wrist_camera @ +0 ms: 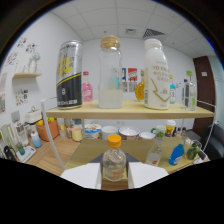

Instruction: Make me a cup of Vodka Sunrise.

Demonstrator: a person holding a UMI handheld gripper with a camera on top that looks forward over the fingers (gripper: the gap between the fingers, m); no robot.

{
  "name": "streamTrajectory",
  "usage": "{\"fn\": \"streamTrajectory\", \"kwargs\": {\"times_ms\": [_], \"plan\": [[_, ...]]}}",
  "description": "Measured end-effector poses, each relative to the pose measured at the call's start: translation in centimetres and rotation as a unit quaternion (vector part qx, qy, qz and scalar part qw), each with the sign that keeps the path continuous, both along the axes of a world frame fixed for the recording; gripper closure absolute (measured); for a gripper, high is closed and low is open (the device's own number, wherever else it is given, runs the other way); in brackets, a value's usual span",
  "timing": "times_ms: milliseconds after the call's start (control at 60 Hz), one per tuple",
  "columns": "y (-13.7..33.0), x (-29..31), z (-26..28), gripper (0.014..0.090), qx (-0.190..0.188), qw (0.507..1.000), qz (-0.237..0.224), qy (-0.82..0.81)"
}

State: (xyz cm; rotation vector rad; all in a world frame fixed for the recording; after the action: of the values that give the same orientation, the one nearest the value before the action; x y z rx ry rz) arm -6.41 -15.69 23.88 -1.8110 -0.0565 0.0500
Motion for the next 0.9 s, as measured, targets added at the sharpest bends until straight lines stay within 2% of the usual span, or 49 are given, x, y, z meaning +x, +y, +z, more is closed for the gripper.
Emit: {"fn": "streamTrajectory", "kwargs": {"times_ms": [167,367,617,900], "plan": [[-4.5,-0.8,-1.3,0.0698,0.003,1.0,0.011,0.007],[-8.1,-1.9,-6.7,0.0696,-0.03,0.999,0.015,0.019],[-6.1,-1.7,-14.4,0.0698,-0.08,0.997,-0.008,0.019],[-4.2,-2.0,-20.2,0.0698,-0.142,0.99,-0.016,0.003]]}}
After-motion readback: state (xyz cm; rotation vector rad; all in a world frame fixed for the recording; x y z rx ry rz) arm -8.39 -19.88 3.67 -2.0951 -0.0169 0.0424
